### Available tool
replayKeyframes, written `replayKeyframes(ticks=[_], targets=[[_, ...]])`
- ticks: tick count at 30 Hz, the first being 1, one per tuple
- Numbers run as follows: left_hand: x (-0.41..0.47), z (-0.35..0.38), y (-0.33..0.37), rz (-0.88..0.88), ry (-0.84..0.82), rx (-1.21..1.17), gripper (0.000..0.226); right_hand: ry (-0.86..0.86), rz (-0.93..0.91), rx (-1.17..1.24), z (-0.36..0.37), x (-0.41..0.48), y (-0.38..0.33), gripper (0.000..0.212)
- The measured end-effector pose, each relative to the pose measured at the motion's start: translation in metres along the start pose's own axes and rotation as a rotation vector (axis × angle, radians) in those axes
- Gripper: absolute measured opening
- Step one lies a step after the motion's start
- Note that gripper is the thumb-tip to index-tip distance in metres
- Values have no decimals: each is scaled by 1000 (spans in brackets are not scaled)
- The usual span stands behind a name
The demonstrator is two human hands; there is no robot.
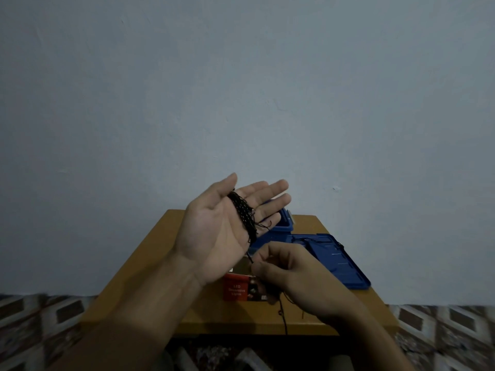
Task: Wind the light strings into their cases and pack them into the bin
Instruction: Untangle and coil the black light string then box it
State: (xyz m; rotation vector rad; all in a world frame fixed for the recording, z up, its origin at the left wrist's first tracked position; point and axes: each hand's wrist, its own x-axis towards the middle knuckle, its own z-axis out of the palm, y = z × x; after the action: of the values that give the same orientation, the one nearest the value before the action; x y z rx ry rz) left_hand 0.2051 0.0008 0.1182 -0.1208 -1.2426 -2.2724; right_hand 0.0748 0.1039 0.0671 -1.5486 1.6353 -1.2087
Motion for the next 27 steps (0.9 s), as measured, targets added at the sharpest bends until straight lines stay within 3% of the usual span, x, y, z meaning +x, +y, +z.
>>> replayKeyframes(ticks=[15, 22, 27], targets=[[1, -1, 3, 115, 68, 15, 65, 22, 35, -8, 0, -4, 3, 10], [3, -4, 3, 190, 88, 136, 72, -18, 105, -27, 1, -7, -3, 21], [4, -9, 2, 158, 77, 408, 75, -17, 121, -149, 3, -10, -9, 22]])
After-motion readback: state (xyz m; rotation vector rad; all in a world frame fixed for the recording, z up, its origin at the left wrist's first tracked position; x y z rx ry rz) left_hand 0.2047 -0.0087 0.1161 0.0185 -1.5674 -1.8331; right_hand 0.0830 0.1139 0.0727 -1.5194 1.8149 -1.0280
